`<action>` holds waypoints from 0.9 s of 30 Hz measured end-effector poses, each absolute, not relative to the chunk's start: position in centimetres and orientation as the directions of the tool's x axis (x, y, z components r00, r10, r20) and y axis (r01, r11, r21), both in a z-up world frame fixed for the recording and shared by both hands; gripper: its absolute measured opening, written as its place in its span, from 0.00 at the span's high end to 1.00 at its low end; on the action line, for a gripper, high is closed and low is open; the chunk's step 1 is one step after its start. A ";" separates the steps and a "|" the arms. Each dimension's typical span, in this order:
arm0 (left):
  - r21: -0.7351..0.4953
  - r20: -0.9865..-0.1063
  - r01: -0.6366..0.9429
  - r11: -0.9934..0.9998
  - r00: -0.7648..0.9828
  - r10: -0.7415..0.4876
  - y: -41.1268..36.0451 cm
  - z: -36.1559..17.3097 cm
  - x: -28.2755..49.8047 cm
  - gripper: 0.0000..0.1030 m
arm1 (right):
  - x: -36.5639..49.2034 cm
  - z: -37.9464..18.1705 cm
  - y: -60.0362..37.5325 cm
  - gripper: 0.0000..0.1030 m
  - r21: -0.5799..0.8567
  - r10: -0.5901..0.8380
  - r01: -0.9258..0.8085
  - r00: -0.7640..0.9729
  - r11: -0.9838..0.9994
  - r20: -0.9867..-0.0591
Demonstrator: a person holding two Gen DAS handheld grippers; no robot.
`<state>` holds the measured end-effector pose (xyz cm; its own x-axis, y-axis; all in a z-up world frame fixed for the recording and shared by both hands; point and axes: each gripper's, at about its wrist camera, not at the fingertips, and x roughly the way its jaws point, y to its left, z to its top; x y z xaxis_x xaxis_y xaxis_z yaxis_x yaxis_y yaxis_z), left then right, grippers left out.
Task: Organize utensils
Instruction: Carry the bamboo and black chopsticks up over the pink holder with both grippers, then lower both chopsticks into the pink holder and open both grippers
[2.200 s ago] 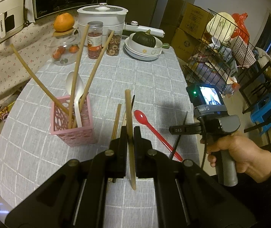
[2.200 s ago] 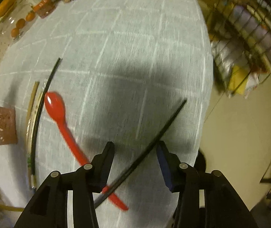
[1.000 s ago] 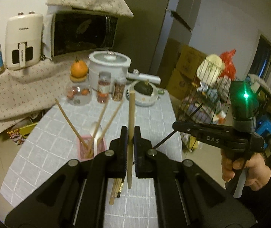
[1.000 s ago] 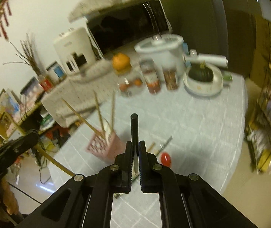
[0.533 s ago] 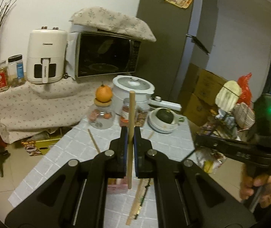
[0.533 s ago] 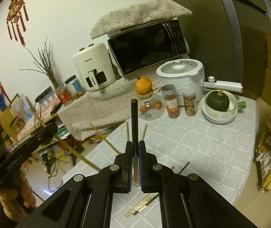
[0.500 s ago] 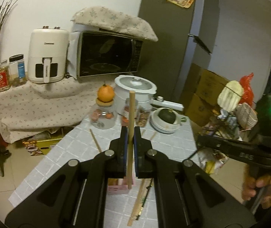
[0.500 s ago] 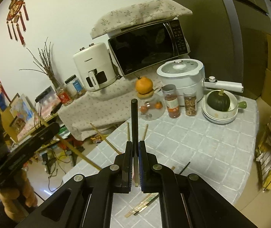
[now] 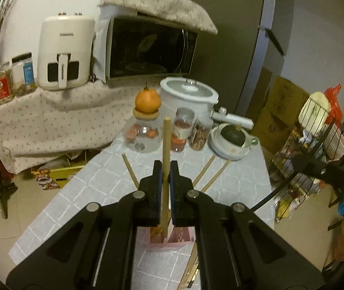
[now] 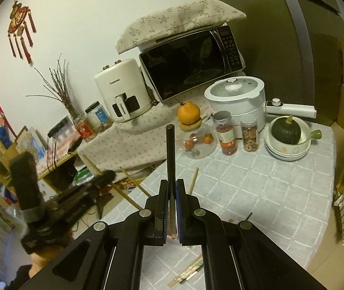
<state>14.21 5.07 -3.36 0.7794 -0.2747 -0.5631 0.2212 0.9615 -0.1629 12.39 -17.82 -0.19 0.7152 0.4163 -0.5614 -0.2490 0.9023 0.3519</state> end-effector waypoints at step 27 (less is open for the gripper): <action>-0.251 -0.671 0.146 0.957 0.686 -0.281 7.6 -5.3 15.3 0.39 | 17.2 -3.8 -14.5 0.95 0.324 0.377 -0.211 0.675 0.922 -0.634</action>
<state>15.29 7.57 -5.26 0.6861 -0.2809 -0.6711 0.1461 0.9569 -0.2512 17.18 -14.54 -3.84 0.6755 0.3769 -0.6338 -0.2106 0.9223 0.3239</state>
